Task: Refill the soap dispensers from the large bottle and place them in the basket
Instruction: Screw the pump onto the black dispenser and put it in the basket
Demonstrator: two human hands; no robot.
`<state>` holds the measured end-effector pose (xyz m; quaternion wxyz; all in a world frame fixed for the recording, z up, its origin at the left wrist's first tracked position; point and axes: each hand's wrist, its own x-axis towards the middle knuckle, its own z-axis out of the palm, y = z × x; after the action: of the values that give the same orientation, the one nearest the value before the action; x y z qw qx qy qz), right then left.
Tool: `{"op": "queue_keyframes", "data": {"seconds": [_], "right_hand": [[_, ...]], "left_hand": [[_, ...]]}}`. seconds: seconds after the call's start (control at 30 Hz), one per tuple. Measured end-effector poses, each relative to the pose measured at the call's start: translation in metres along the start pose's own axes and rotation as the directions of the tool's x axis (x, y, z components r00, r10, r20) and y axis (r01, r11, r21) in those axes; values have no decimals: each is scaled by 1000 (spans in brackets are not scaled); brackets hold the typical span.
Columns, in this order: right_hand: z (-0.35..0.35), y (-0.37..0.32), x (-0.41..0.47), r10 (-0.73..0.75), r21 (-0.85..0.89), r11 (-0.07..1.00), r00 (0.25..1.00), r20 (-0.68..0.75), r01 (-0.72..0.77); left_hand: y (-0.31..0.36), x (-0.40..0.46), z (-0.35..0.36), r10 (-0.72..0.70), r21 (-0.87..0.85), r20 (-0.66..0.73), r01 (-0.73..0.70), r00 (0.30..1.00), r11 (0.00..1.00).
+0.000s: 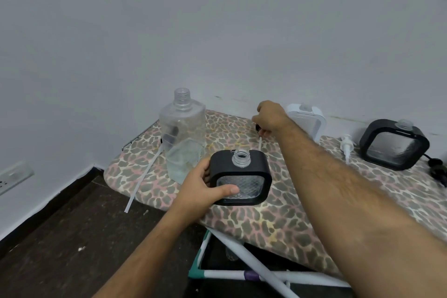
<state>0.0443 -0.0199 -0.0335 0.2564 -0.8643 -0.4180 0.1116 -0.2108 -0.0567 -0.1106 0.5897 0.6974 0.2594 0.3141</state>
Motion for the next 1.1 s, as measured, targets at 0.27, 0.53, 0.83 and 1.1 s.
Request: {"op": "queue_keyframes", "data": {"seconds": [0.27, 0.53, 0.83, 1.1], "right_hand": [[25, 12, 27, 75, -205, 976, 997, 21, -69], [27, 18, 21, 27, -192, 981, 1000, -11, -29], [5, 31, -40, -53, -92, 994, 998, 24, 55], [-10, 58, -110, -68, 427, 899, 995, -78, 95]], "left_hand": [[-1, 0, -2, 6, 0, 12, -6, 1000, 1000], [1, -4, 0, 8, 1, -21, -8, 1000, 1000], [10, -10, 5, 3, -1, -60, -3, 998, 1000], [9, -14, 8, 7, 22, -112, -5, 994, 1000]]}}
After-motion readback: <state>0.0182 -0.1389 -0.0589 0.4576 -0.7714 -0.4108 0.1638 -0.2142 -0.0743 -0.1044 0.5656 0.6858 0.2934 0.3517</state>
